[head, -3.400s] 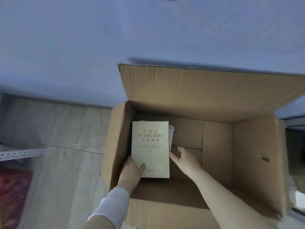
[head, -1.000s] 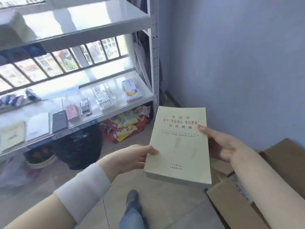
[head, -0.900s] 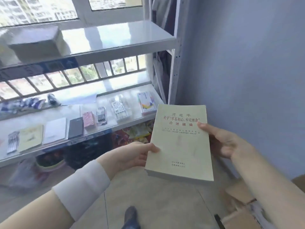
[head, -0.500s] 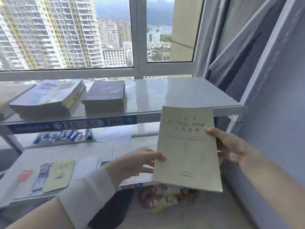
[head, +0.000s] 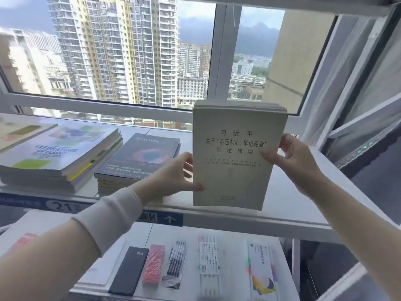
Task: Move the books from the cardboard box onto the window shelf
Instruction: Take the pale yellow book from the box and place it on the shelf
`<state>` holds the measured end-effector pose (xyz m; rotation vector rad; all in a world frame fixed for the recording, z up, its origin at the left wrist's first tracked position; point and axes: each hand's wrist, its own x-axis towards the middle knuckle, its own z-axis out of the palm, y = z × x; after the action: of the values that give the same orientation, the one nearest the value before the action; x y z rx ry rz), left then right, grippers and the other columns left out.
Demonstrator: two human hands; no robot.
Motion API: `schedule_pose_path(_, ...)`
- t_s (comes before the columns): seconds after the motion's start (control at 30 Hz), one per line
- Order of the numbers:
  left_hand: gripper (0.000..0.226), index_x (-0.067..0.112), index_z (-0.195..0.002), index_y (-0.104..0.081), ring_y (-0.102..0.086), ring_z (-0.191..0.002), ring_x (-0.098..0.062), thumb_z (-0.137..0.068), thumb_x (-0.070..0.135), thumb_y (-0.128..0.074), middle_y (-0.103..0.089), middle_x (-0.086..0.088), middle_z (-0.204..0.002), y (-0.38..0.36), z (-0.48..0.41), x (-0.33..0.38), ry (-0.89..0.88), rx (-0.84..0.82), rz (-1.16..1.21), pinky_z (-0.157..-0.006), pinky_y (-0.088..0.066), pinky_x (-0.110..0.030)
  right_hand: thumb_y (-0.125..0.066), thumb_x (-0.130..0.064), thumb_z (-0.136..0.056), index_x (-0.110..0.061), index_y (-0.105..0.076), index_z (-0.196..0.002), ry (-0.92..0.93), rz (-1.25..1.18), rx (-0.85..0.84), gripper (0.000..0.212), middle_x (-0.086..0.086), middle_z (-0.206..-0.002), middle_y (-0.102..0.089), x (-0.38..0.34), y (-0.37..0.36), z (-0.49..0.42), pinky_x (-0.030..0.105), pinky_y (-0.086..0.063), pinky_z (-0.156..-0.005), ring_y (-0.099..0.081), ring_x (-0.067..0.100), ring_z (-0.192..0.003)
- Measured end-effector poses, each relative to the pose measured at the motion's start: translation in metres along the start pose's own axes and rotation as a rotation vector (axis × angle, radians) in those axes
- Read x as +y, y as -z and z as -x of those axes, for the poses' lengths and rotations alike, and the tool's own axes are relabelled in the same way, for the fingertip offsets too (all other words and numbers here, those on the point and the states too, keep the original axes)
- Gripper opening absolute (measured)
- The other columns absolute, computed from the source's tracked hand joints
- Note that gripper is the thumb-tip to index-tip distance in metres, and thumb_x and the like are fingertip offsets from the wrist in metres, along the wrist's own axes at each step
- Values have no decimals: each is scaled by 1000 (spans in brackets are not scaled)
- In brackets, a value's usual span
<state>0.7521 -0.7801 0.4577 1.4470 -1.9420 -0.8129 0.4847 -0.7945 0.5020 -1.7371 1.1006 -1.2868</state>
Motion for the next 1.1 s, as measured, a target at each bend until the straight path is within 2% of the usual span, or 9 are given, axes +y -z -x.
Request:
schedule_pose_path(0.1, 67, 16, -126, -48, -58, -100, -4, -69, 29, -81, -57, 7, -117, -5, -10, -9, -13, 4, -94, -79, -57, -21, -82, -49, -51, -27, -57, -98, 1, -42, 1, 58, -8, -102, -67, 26, -6, 4, 20, -54, -79, -63, 2, -97)
schedule_pose_path(0.17, 67, 17, -126, -47, -57, -101, -4, -70, 30, -81, -56, 9, -119, -4, -15, -9, -5, -53, -129, -83, -55, -20, -81, -62, -41, -28, -56, -97, 13, -72, 3, 71, -12, -98, -68, 35, -6, 6, 14, -54, -74, -65, -3, -94)
schedule_pose_path(0.3, 73, 19, -126, -45, -58, -108, -8, -65, 38, -81, -57, 8, -123, -1, -16, -12, 15, -96, -88, -93, -53, -27, -81, -66, -37, -24, -54, -103, 3, -141, -56, 83, -6, -107, -67, 38, -4, 3, 17, -55, -76, -66, 3, -99)
schedule_pose_path(0.53, 69, 17, -122, -50, -62, -104, -10, -64, 35, -84, -64, 5, -117, -1, -20, -12, 12, -50, -51, -94, -54, -29, -82, -63, -37, -22, -60, -100, -39, -179, -24, 78, -15, -97, -73, 45, -7, 3, 17, -54, -79, -66, 1, -97)
schedule_pose_path(0.63, 73, 16, -120, -55, -65, -103, -14, -59, 41, -84, -69, 2, -112, 9, -27, -7, 67, -69, -26, -93, -54, -36, -85, -58, -40, -20, -69, -97, -88, -195, -24, 70, -5, -103, -74, 34, -4, -6, 28, -55, -85, -68, 13, -101)
schedule_pose_path(0.7, 73, 15, -120, -59, -66, -105, -18, -57, 45, -82, -71, -1, -112, 18, -31, 1, 150, -116, 58, -95, -54, -38, -82, -52, -49, -18, -71, -93, -191, -210, -60, 57, -3, -100, -76, 20, 0, -18, 32, -56, -85, -70, 14, -95)
schedule_pose_path(0.83, 39, 4, -113, -65, -68, -101, -20, -83, 27, -70, -72, -9, -110, 36, -43, 24, 397, -256, 266, -91, -55, -28, -66, -37, -77, -15, -66, -91, -564, -185, -101, 26, 1, -89, -73, 5, 1, -51, 34, -52, -74, -66, 19, -87)
schedule_pose_path(0.97, 37, 1, -118, -56, -73, -71, -22, -89, 22, -63, -69, -15, -97, 47, -58, 33, 670, -380, 390, -66, -60, -27, -70, -37, -77, 3, -58, -94, -967, -214, -58, 46, 14, -88, -65, 23, -13, -67, 40, -51, -68, -63, 26, -80)
schedule_pose_path(1.1, 27, 3, -111, -54, -73, -68, -26, -91, 20, -59, -69, -18, -94, 39, -65, 28, 805, -459, 371, -60, -60, -32, -75, -35, -71, 7, -57, -96, -1076, -170, -61, 52, 17, -89, -65, 49, -25, -66, 41, -52, -70, -63, 27, -80)
